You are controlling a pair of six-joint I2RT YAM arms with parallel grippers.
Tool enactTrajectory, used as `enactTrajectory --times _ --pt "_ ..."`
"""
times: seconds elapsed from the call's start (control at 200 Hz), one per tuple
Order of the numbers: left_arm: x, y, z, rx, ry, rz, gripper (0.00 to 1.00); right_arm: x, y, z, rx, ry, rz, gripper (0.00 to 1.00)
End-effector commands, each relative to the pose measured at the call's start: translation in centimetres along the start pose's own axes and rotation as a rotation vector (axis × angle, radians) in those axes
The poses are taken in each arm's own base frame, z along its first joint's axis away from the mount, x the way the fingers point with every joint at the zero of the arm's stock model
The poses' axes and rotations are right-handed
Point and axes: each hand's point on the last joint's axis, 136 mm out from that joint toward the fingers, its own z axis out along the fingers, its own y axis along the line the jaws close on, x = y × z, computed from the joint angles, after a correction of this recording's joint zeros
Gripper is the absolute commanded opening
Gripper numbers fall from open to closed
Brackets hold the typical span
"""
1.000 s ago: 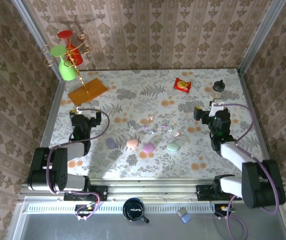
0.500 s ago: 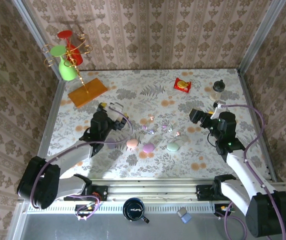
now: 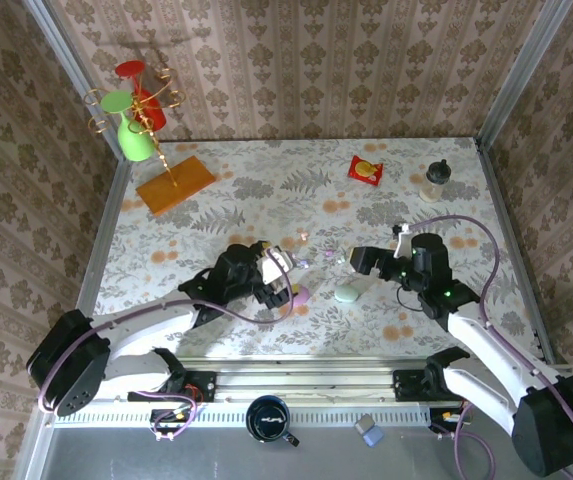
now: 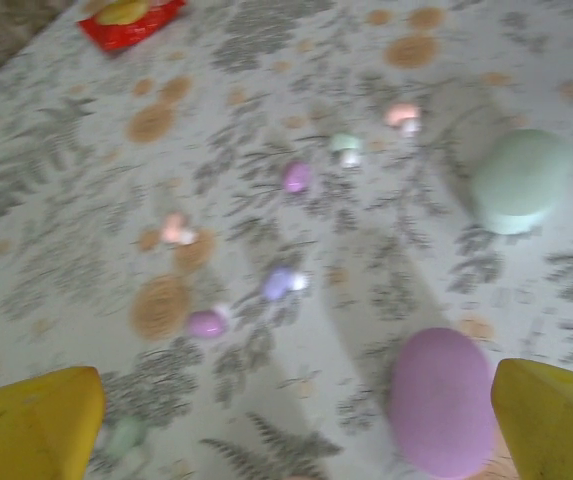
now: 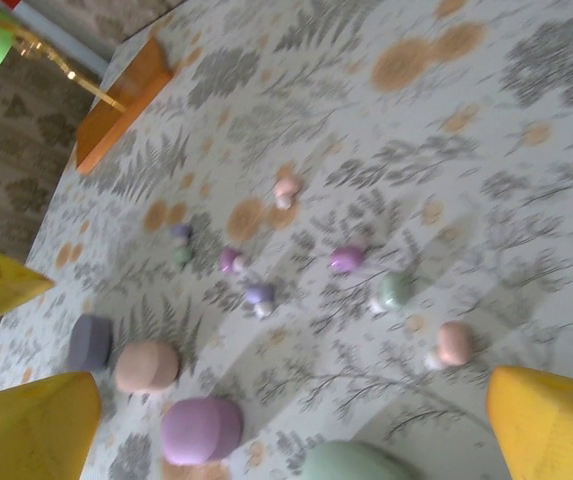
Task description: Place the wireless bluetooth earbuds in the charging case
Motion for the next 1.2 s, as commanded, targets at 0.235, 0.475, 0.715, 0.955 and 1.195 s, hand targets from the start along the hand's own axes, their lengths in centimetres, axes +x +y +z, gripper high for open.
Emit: enactTrajectory --times 0.235,0.475,0.715,0.955,1.195 --pt "2.6 -4.3 2.6 0.205 0.0 -0.015 0.98 3.8 2.2 0.8 -0.095 0.1 0.043 1.0" --pt "4.7 -4.4 4.3 0.189 0.028 -0.045 0.97 3.4 2.4 0.6 -0.095 0.077 0.034 1.0" --pt "6.7 -5.5 5.1 0.241 0.068 0.002 0.79 3.5 2.3 0.5 -0.096 0.066 0.042 1.0" --pt "7.9 -6.2 5.4 0.291 0.123 0.04 0.63 2.9 1.7 -0.1 -0.06 0.023 0.025 1.0" --pt "6.4 -6.0 5.2 0.287 0.078 0.037 0.41 2.5 0.9 -0.9 0.008 0.016 0.054 1.0"
